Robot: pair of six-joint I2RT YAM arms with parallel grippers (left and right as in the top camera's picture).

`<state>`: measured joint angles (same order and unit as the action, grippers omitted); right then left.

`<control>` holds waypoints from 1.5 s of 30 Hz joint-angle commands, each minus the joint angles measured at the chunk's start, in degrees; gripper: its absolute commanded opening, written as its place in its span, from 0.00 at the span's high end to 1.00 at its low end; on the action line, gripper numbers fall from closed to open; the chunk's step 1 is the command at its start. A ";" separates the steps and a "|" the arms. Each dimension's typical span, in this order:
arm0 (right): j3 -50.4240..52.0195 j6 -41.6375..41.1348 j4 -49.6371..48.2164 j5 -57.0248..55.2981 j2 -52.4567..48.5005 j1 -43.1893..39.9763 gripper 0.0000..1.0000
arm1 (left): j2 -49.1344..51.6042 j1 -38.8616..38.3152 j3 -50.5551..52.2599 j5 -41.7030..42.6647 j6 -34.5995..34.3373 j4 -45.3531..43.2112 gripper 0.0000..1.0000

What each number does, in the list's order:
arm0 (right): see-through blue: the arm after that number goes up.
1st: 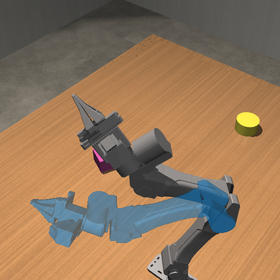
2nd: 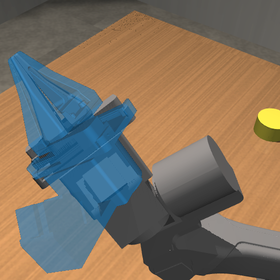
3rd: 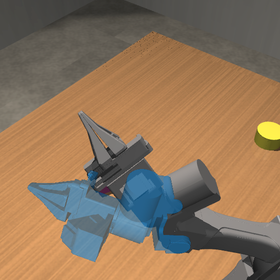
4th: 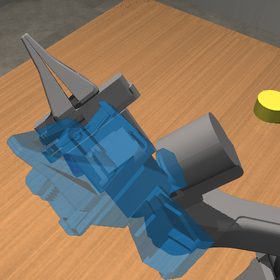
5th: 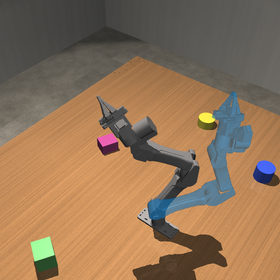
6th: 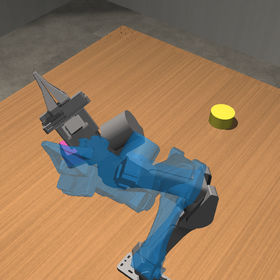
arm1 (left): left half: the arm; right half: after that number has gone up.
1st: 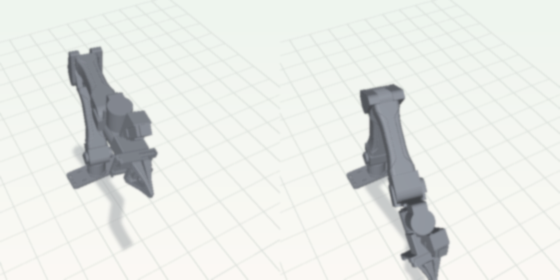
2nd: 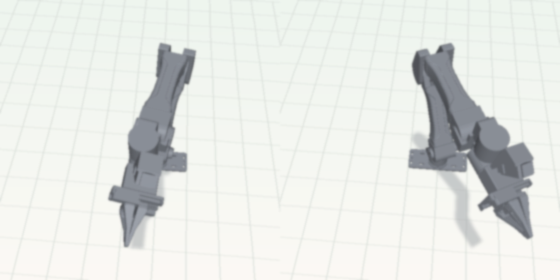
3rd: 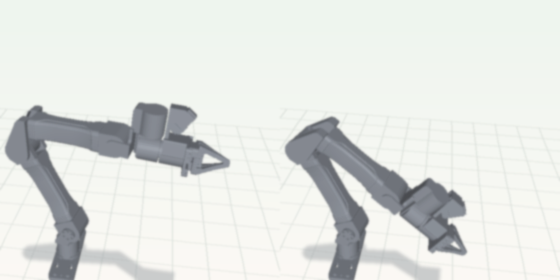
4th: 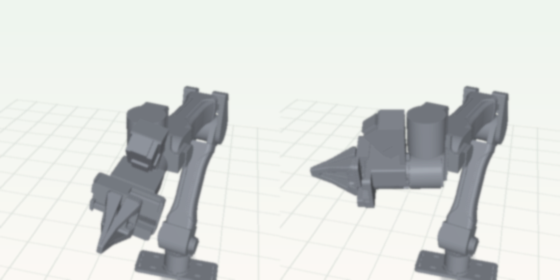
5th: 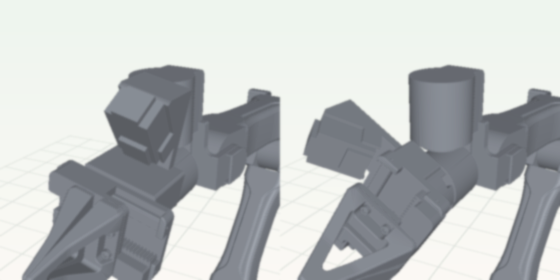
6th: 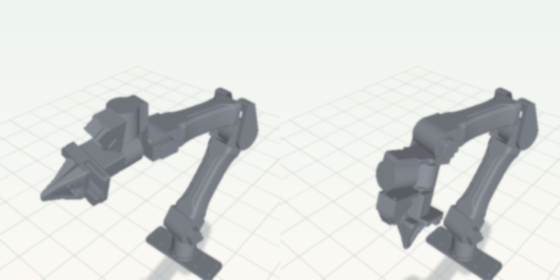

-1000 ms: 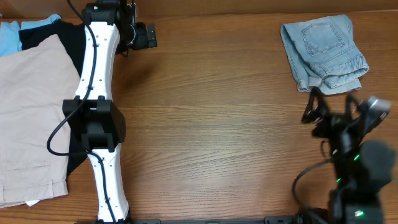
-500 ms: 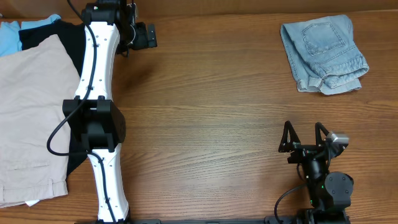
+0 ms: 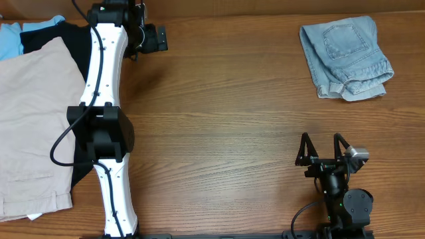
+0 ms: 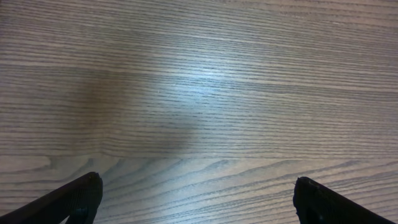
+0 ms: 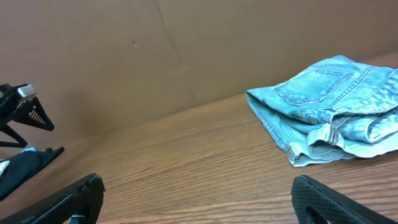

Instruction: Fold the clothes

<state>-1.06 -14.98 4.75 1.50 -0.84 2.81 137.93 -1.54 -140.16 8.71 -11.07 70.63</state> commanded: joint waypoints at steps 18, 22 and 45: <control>0.59 0.02 -0.11 -0.15 0.70 0.55 0.00 | -2.40 -0.04 0.17 -0.35 -0.94 -0.44 0.00; 0.59 0.02 -0.11 -0.15 0.70 0.55 0.00 | -9.03 -1.16 0.17 -0.35 -0.94 -1.40 0.00; 0.59 0.02 -0.11 -0.15 0.70 0.55 0.00 | -47.84 -1.38 13.64 -15.08 -0.31 9.07 0.00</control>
<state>-1.06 -14.98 4.80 1.48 -0.84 3.03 95.26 -3.95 -135.61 -3.55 -11.03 83.13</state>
